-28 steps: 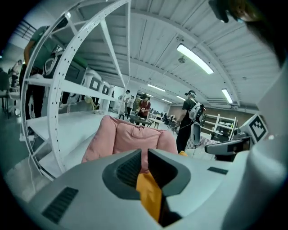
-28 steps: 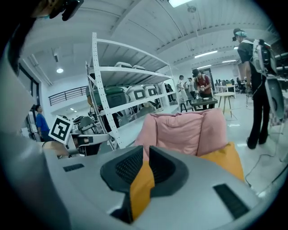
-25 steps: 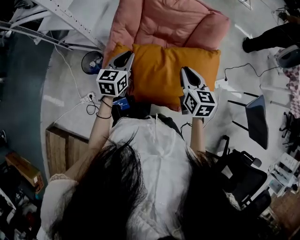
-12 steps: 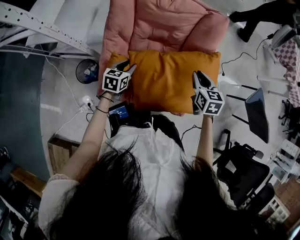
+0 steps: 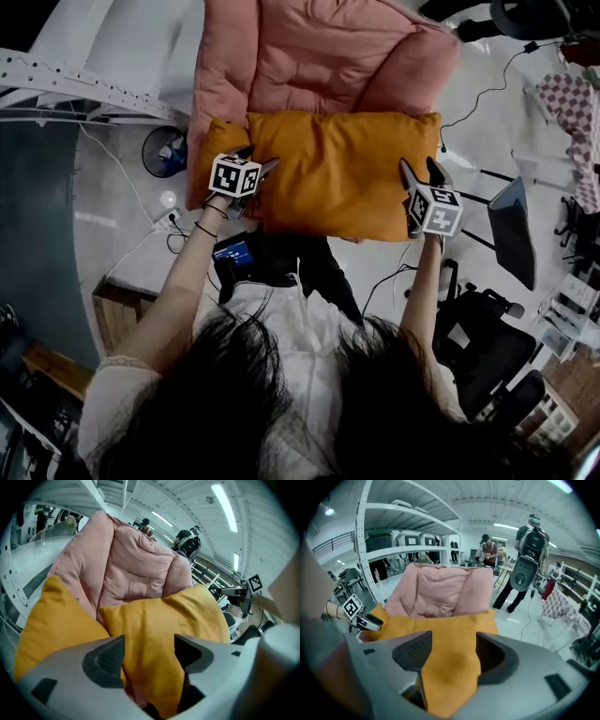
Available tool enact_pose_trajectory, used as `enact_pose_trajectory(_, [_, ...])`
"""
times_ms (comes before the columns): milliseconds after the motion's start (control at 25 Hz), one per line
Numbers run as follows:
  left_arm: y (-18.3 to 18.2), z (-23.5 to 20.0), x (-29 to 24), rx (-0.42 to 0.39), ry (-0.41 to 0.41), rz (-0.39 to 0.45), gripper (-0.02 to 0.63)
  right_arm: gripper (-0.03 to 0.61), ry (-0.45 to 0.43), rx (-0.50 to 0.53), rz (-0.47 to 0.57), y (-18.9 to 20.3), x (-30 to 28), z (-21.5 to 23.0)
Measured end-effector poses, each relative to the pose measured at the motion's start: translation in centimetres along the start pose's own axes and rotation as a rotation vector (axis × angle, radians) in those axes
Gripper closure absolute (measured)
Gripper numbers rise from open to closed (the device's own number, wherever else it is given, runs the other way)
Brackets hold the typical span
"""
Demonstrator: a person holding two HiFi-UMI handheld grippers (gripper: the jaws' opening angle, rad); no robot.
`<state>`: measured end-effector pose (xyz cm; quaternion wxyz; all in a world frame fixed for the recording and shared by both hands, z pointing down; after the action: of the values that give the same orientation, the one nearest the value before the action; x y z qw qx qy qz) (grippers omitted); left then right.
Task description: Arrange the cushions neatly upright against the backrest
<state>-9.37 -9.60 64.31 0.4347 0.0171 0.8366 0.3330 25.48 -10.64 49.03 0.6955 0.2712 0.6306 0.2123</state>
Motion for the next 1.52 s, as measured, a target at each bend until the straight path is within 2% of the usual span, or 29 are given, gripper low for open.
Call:
enact_pose_trajectory(80, [0.6,0.0,-0.8,0.004,-0.038,-0.025,0.284,0.293,0.036,-0.010,-0.035,0.6,-0.3,2.6])
enact_pose_trajectory(200, [1.2,-0.1,-1.7,0.055,-0.096,-0.041,0.270,0.282,0.056,-0.109,-0.068,1.5,-0.8,6.3])
enact_pose_trajectory(320, [2.6,-0.7,-2.5,0.177,-0.115,-0.045,0.262,0.276,-0.011,-0.225,-0.122,2.7,-2.1,7.5])
enact_pose_trajectory(400, [3.1,-0.9,-3.0,0.217,-0.107,-0.056,0.262,0.276,-0.073,-0.269,-0.167,3.4,-3.1,7.2])
enact_pose_trajectory(600, [3.0,-1.1,-4.6,0.214,-0.097,-0.079,0.264,0.284,-0.147,-0.298,-0.211,3.7,-4.6,6.6])
enact_pose_trajectory(800, [3.5,-1.4,-5.5,0.203,-0.123,-0.093,0.268,0.364,-0.141,-0.263,-0.226,4.3,-5.4,5.4])
enact_pose_trajectory(1000, [3.2,-0.9,-5.4,0.198,-0.092,-0.109,0.420,0.438,-0.141,-0.264,-0.174,4.2,-4.7,5.1])
enact_pose_trajectory(1160, [2.6,-0.7,-3.8,0.282,-0.090,-0.050,0.529,0.494,-0.144,-0.293,-0.114,3.4,-2.9,4.7])
enact_pose_trajectory(1280, [1.3,-0.3,-1.9,0.325,-0.064,0.035,0.562,0.515,-0.173,-0.329,-0.058,2.3,-0.5,4.3])
enact_pose_trajectory(1400, [-2.2,-0.1,0.4,0.323,-0.043,0.159,0.572,0.520,-0.192,-0.339,0.003,1.2,2.3,4.1])
enact_pose_trajectory(1520, [-7.3,-0.4,3.0,0.252,-0.053,0.278,0.572,0.525,-0.189,-0.327,0.074,-0.7,4.3,3.8])
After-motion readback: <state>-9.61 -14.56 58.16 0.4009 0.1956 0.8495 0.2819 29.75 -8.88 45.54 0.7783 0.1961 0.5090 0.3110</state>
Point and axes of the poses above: the fingertips, and each gripper's own axes: x backward along the fingers, z to its right, y out of its underside, the point moved 1 cm from there along x, backward along the fingers, and after that the axes turned 8 degrees about -x, right-handed, at the moved point
